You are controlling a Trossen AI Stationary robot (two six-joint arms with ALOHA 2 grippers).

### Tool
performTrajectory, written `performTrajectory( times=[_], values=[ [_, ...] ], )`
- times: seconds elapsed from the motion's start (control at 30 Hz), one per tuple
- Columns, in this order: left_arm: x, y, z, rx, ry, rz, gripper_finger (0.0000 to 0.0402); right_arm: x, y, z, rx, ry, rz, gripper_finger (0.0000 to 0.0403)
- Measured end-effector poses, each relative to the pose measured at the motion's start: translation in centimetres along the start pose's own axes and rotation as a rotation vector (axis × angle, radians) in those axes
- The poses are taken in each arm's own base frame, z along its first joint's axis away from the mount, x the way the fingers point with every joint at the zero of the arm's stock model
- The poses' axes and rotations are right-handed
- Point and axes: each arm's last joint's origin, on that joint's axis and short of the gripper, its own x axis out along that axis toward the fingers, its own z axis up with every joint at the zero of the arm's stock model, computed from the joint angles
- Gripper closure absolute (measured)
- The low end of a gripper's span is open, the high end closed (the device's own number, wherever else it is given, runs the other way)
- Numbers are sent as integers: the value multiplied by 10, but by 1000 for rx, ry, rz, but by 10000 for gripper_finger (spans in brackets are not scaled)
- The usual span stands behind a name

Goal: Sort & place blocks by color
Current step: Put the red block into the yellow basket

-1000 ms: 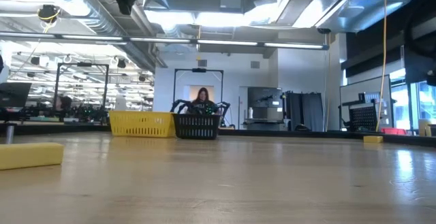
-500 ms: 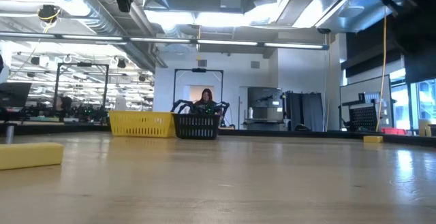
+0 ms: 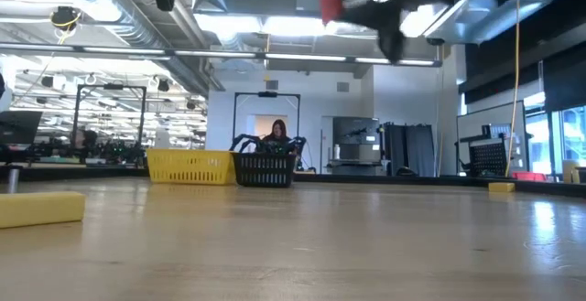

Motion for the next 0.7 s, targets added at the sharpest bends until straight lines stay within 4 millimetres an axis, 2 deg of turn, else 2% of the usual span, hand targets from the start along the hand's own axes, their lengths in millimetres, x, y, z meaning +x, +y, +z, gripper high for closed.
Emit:
performTrajectory(
  times=[0.1,0.17,0.7],
  values=[
    [0,0,0,-3,1,-1,129,2,-4,21,-58,-108,85,272],
    [0,0,0,-3,-1,2,129,2,-8,28,-80,-124,114,272],
    [0,0,0,-5,-1,4,129,2,-10,30,-70,-120,120,272]
  ],
)
